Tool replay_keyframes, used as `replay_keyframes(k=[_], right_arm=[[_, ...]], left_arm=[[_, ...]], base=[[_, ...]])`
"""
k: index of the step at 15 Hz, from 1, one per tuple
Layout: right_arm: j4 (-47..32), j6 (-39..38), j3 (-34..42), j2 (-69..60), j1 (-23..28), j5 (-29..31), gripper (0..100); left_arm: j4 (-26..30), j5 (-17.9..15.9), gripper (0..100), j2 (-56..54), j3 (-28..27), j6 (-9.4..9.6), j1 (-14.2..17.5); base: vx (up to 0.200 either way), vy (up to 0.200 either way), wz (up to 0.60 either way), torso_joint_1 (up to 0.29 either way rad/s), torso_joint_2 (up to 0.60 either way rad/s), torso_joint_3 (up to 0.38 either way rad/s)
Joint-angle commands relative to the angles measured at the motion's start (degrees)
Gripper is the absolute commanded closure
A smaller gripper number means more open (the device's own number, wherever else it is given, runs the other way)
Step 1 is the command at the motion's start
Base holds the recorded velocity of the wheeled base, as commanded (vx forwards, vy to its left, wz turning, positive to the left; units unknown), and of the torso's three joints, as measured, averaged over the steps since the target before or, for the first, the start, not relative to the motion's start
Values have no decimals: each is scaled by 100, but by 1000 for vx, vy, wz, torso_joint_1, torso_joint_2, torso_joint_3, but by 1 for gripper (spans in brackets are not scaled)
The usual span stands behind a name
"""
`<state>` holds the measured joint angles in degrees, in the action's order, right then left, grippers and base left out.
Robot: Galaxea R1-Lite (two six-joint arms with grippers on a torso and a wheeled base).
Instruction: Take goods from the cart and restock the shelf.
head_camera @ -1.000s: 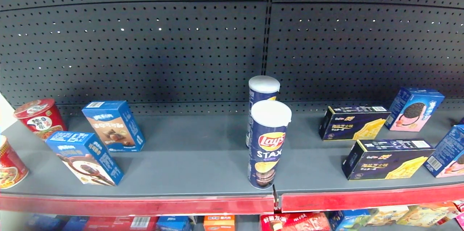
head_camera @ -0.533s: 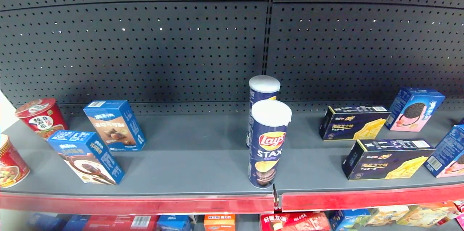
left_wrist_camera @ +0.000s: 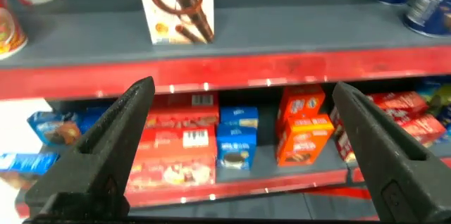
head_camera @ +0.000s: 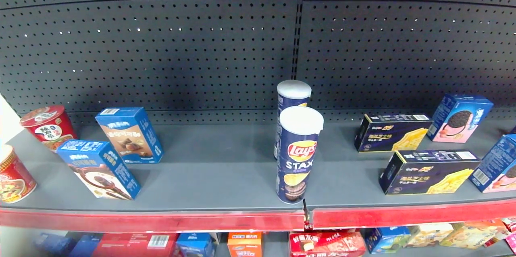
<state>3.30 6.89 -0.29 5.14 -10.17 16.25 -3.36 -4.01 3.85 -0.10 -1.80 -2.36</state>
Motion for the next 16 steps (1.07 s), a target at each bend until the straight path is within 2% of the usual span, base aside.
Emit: replay_keyframes(k=[1,16], right_arm=[[4,6,-6,4,-3,1,0],[4,-82,-6,4,-3,-8,0]], left_arm=[[2,-3,0,19,1,-13,-1],[2,-12,0,19,1,13,-1]], base=[[0,0,0,0,0,0],[0,0,0,0,0,0]])
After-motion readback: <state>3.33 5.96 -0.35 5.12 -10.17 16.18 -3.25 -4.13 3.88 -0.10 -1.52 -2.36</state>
